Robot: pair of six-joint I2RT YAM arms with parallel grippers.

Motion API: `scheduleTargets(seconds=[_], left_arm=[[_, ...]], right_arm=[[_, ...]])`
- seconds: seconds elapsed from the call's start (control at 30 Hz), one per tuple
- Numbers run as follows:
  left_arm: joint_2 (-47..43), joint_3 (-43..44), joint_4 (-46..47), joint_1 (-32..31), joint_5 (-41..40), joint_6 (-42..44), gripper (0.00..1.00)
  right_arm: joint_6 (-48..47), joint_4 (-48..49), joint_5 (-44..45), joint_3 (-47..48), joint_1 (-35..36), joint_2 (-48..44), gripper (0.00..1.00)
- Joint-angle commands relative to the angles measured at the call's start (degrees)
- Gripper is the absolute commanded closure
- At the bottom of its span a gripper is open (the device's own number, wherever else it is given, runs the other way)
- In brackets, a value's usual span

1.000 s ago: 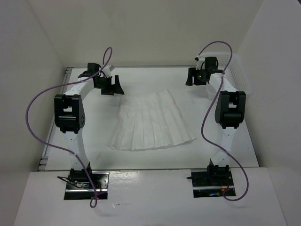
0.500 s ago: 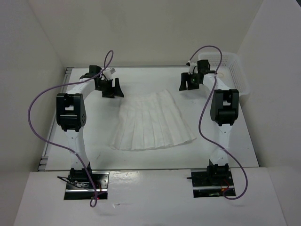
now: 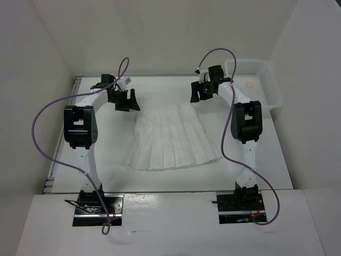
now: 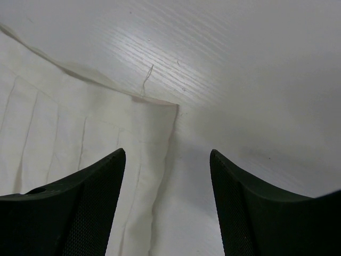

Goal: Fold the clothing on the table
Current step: Flatten the skirt out

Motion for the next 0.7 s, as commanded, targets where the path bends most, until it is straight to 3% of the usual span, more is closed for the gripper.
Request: scheduleTargets(seconds=[0.0, 0.23, 0.67], left_arm=[[0.2, 0.5, -0.4, -0.1, -0.4, 1.2, 0.13], [2.5, 3.4, -1.5, -0.1, -0.4, 1.2, 0.16], [3.1, 4.8, -2.0, -0.1, 0.7, 0.6, 0.16]], right_arm=[[-0.8, -0.7, 1.2, 3.3, -0.2, 0.8, 0.31], [-3.3, -1.2, 5.0, 4.4, -0.2, 2.0, 0.32], [-0.9, -0.5, 0.1, 4.4, -4.5, 3.0, 0.31]])
